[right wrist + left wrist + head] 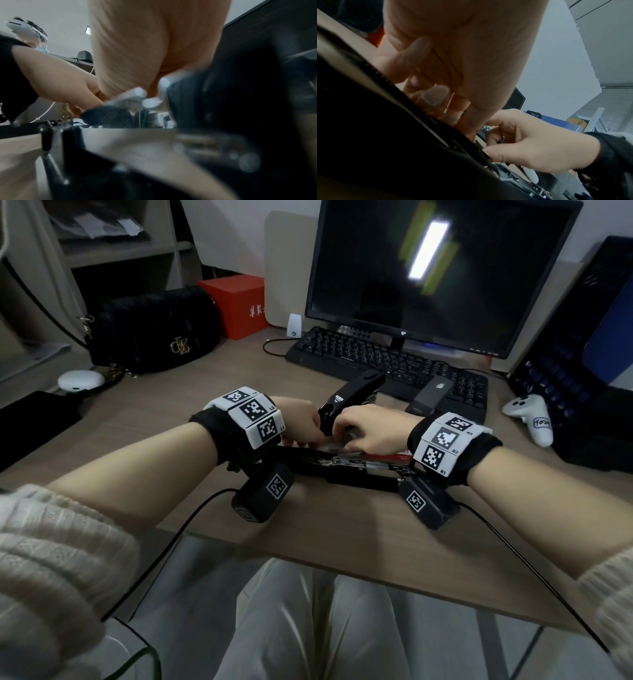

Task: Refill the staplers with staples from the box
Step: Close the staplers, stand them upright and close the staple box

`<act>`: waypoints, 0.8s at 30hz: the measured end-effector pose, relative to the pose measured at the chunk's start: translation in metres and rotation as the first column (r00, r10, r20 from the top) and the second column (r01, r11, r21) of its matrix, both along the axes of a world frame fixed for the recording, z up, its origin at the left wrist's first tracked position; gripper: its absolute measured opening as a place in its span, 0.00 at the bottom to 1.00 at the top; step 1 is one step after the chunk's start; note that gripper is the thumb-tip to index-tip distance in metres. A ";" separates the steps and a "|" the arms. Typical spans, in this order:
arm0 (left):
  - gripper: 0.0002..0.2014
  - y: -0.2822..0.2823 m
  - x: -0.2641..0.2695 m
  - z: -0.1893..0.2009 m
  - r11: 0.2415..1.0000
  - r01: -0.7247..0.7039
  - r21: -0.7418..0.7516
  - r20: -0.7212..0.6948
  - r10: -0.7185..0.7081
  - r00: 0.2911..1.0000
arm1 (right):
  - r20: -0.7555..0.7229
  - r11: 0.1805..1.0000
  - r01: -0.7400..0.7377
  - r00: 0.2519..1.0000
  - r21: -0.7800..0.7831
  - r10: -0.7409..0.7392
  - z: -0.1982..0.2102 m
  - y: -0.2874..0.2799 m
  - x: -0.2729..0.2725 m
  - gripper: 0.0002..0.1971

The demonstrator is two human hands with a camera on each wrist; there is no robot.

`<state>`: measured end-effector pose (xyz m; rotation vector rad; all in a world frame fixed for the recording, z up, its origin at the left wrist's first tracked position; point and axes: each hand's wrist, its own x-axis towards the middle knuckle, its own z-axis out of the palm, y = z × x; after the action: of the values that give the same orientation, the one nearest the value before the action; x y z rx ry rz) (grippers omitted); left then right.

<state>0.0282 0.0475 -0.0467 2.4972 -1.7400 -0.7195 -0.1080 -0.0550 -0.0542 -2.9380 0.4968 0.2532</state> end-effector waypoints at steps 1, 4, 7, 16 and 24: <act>0.09 0.000 0.000 0.000 1.000 -0.001 -0.003 -0.002 0.001 1.000 | 0.012 1.000 0.002 1.000 0.025 -0.002 0.000 0.000 0.000 0.11; 0.09 0.000 -0.001 0.000 1.000 -0.001 -0.007 -0.002 0.001 1.000 | 0.037 0.997 -0.009 0.999 0.075 0.006 0.000 0.002 -0.001 0.08; 0.12 0.000 -0.003 0.000 1.000 0.001 -0.022 0.001 -0.001 1.000 | 0.047 0.996 -0.015 0.999 0.083 0.011 0.001 0.004 -0.003 0.07; 0.13 -0.002 -0.007 0.003 0.983 -0.017 -0.185 -0.027 0.013 1.000 | 0.202 0.993 0.017 0.979 0.117 -0.041 0.011 -0.002 -0.016 0.07; 0.12 -0.003 -0.017 0.004 0.980 0.019 -0.200 -0.059 -0.032 0.998 | 0.324 0.959 0.088 0.929 0.270 -0.176 0.019 -0.013 -0.050 0.10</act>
<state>0.0108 0.0445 -0.0427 2.3015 -1.7319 -0.5845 -0.1583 -0.0681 -0.0348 -2.6057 0.5602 -0.2022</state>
